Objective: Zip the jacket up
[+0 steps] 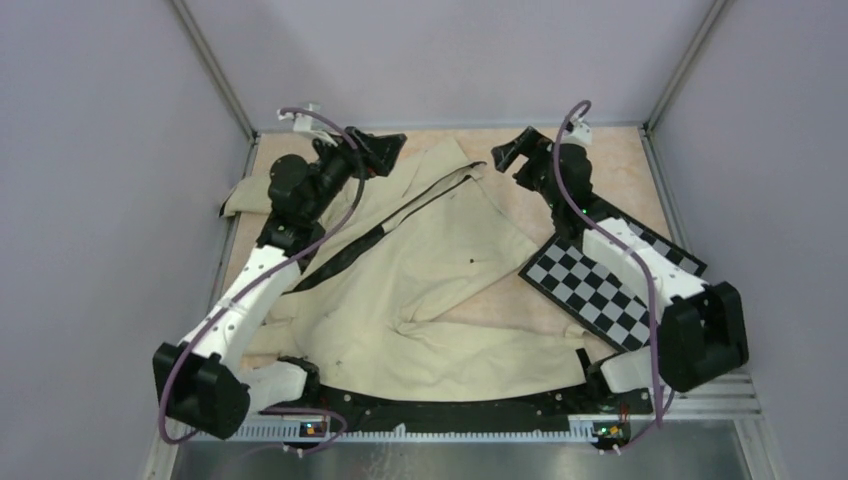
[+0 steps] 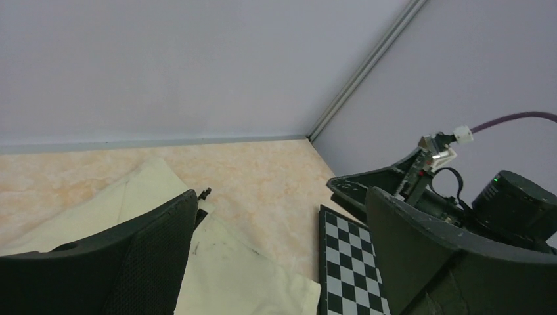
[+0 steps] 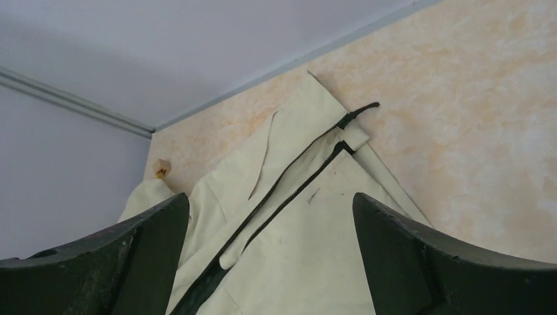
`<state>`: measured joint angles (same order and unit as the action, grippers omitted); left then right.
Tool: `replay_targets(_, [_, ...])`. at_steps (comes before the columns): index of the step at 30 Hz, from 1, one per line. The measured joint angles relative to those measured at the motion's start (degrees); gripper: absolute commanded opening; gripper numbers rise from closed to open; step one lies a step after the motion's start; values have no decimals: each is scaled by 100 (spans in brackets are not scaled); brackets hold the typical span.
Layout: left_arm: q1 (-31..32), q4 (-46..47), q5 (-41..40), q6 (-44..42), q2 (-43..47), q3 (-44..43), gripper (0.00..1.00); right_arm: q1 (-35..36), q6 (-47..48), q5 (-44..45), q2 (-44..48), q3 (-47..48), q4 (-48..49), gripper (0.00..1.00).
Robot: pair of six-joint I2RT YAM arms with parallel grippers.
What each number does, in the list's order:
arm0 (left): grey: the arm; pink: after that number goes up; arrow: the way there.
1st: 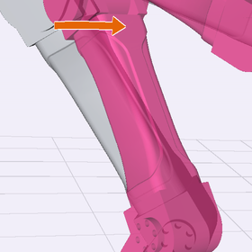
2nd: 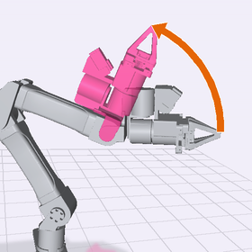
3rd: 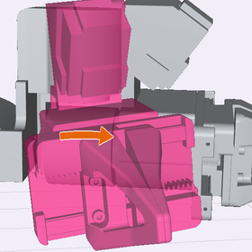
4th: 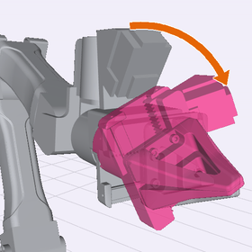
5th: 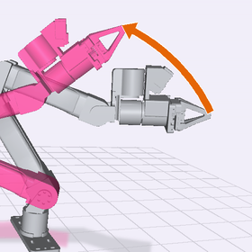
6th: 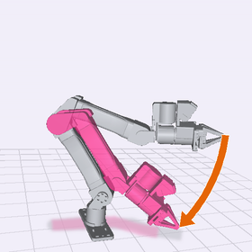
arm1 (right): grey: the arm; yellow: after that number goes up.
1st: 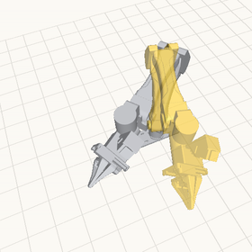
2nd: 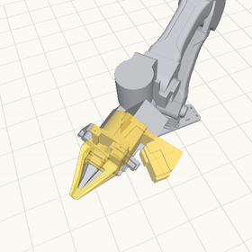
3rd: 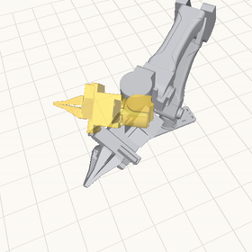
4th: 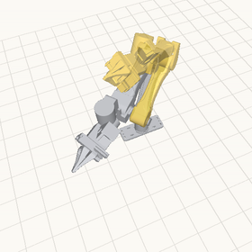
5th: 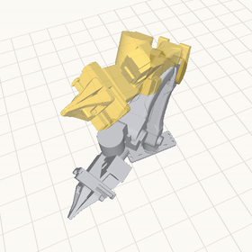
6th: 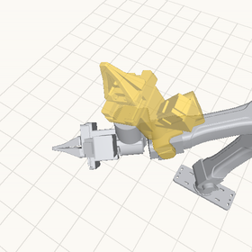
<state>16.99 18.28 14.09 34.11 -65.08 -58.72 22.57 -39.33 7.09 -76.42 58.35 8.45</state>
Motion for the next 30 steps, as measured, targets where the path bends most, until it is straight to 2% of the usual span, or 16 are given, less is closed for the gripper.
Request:
replay_targets(7, [555, 949, -302, -295, -1617, -422, 99, 24, -994, 254, -1521, 603, -175, 85])
replay_targets(11, [570, 1263, -485, -485, -2472, -846, 99, 24, -1386, 382, -2218, 1047, -258, 75])
replay_targets(14, [560, 1353, -643, -625, -3021, -1268, 99, 24, -1609, 393, -2822, 1572, -256, 71])
replay_targets(19, [533, 1521, -612, -826, -3436, -1552, 99, 24, -1858, 374, -3718, 2328, -249, 65])
replay_targets(30, [118, 1327, 179, -949, -4315, -1598, 99, -13, -2435, 264, -4896, 2977, 66, 56])
